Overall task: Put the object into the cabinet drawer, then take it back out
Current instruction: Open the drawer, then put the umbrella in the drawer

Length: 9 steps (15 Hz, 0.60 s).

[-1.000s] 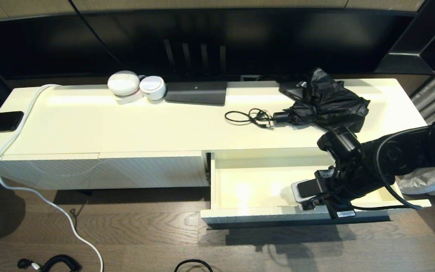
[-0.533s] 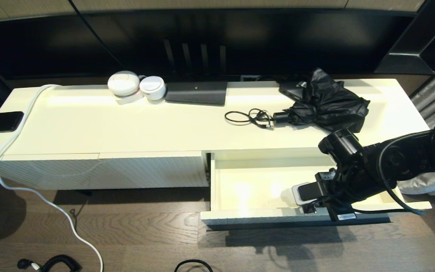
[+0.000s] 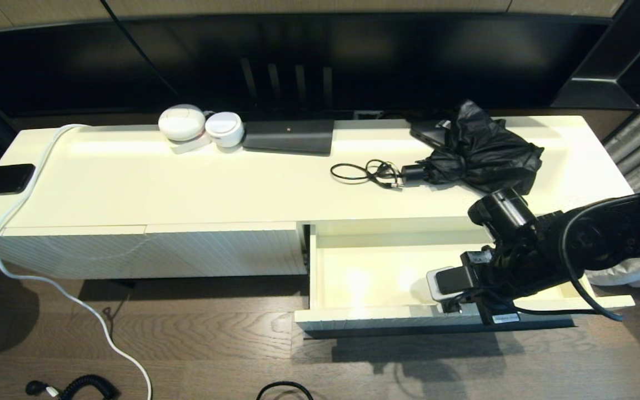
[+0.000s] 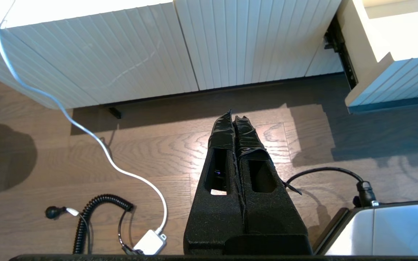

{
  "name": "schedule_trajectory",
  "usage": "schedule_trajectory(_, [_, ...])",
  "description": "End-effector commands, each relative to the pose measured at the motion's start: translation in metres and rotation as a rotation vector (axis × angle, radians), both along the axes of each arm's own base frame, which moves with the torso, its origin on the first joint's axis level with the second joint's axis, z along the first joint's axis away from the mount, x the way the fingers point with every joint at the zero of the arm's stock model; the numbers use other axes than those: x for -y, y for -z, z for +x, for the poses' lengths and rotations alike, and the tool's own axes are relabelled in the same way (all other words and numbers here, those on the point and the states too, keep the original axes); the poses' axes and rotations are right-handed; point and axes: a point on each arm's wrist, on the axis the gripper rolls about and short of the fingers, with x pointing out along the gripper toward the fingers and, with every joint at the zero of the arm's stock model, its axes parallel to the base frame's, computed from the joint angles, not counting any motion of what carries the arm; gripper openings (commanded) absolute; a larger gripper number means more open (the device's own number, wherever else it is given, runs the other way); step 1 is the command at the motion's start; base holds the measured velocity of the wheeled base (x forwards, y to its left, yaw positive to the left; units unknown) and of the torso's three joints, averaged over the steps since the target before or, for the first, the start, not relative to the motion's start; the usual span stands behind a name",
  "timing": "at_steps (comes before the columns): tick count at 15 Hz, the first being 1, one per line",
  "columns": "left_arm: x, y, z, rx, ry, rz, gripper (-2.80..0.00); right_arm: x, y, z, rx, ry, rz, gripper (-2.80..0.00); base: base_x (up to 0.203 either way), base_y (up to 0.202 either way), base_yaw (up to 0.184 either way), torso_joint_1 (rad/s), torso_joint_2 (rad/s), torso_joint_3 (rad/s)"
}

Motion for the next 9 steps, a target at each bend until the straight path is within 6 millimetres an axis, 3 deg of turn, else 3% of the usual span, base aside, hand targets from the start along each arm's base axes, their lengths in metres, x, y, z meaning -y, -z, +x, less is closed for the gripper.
schedule_trajectory(1, [0.0, 0.0, 0.0, -0.001, 0.001, 0.001, -2.8, 0.002, -0.017, -0.005, 0.062, 0.008, 0.018, -2.8, 0.0, 0.0, 0.0, 0.0, 0.0, 0.0])
schedule_trajectory(3, [0.0, 0.0, 0.0, -0.001, 0.002, 0.001, -2.8, 0.007, -0.039, -0.014, 0.123, 0.024, 0.045, -2.8, 0.0, 0.0, 0.0, 0.0, 0.0, 0.0])
schedule_trajectory(5, [0.0, 0.0, 0.0, -0.001, 0.001, 0.001, -2.8, 0.009, -0.045, -0.017, 0.142, 0.034, 0.049, -2.8, 0.0, 0.0, 0.0, 0.0, 0.0, 0.0])
schedule_trajectory(9, [0.0, 0.0, 0.0, -0.001, 0.002, 0.001, -2.8, 0.026, -0.108, -0.053, 0.368, 0.098, 0.053, -2.8, 0.0, 0.0, 0.0, 0.0, 0.0, 0.0])
